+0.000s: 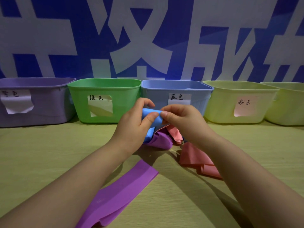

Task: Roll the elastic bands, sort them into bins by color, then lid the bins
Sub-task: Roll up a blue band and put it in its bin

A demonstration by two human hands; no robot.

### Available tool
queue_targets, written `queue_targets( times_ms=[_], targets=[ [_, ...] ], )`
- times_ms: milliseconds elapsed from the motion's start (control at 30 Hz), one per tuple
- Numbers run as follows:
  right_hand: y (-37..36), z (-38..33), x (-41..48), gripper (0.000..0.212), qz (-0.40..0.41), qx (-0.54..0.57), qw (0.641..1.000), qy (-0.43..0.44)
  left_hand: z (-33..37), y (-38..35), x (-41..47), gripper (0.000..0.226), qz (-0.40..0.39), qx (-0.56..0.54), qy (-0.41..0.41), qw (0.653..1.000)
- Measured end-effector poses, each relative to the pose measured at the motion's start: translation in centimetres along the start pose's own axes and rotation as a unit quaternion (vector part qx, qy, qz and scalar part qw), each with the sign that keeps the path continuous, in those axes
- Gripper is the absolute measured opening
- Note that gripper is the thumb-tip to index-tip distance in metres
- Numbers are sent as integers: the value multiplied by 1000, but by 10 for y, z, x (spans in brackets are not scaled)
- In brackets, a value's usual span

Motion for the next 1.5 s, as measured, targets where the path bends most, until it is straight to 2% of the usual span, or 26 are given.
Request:
queue_targets(
  times_ms=[167,333,600,800,900,1033,1133,1267,1400,1500],
  targets=[
    [-4,4,1,16,-31,64,997,-40,2,1,0,13,11,-9,-1,1000],
    [-3,0,1,15,-29,123,991,-39,-6,4,1,15,50,-18,22,998],
    [2,-1,1,25,9,118,993,-21,-6,0,3,29,27,-49,30,998],
    [5,-3,1,29,35,137,990,-18,-8,-1,4,15,31,-144,66,987],
    [4,-5,-1,29,34,136,990,-6,-9,1,5,11,50,-154,77,984],
    [2,-6,0,35,31,132,991,2,-9,3,6,19,57,-173,93,979],
    [0,-2,1,31,21,121,992,-6,-6,5,6,23,72,-188,88,976],
    [-5,-1,0,13,-39,195,978,-59,-4,5,6,29,83,-178,78,977],
    [-5,3,2,9,-12,131,991,-31,-1,2,3,32,70,-182,77,978],
    [-2,4,4,16,9,138,990,-21,1,2,2,27,66,-198,74,975]
  ],
)
Point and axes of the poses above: each hand's wrist, its own x-axis towards the middle knuckle, its own y-axis out of the back of the hand, z = x × y, the point moved 4 cm from there along x, towards the middle knuckle, and after that the axes turned 7 degrees about -y, right-handed, at the moved point
